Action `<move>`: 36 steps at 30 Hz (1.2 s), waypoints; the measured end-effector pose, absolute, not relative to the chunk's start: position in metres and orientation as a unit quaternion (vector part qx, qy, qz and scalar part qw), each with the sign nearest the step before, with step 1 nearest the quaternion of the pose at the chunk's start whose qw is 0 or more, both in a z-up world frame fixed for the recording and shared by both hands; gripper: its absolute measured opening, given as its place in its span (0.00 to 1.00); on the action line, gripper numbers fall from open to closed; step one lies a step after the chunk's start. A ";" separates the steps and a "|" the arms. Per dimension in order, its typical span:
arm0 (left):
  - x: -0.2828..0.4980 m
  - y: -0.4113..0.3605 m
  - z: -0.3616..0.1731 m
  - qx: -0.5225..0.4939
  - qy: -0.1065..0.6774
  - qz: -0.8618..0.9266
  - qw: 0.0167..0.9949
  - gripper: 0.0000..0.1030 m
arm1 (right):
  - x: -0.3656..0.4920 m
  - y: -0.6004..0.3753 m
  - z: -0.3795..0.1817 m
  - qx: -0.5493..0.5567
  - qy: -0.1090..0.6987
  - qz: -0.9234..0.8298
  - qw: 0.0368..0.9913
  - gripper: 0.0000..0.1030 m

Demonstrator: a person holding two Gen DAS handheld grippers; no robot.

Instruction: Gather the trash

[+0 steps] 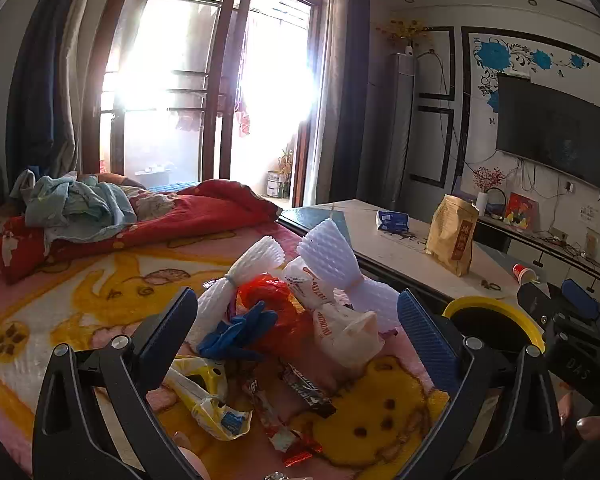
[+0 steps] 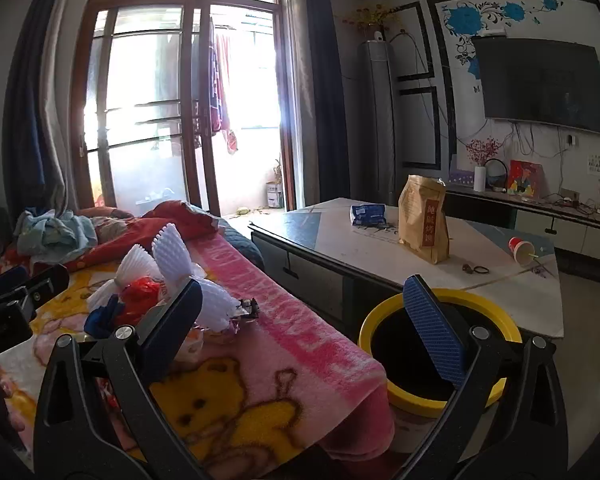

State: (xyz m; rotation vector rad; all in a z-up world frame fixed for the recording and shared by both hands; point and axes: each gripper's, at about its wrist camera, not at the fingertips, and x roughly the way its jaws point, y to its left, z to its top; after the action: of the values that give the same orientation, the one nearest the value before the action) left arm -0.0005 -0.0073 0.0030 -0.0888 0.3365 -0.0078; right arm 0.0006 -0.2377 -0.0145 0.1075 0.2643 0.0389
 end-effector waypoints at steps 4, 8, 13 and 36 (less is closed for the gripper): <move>-0.001 -0.007 0.001 -0.043 0.167 -0.003 0.985 0.94 | 0.000 -0.238 -0.014 0.054 0.133 0.020 0.989 0.90; -0.001 -0.007 0.001 -0.043 0.167 -0.003 0.985 0.94 | 0.001 -0.238 -0.014 0.053 0.132 0.019 0.990 0.90; -0.001 -0.007 0.001 -0.043 0.167 -0.003 0.985 0.94 | 0.001 -0.238 -0.014 0.052 0.131 0.018 0.990 0.90; 0.000 -0.005 0.001 -0.045 0.166 -0.004 0.985 0.94 | 0.000 -0.239 -0.014 0.053 0.133 0.018 0.990 0.90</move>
State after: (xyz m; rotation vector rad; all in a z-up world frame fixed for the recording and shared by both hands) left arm -0.0003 -0.0046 0.0013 -0.0904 0.3344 -0.0082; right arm 0.0000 -0.2386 -0.0141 0.1062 0.2666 0.0354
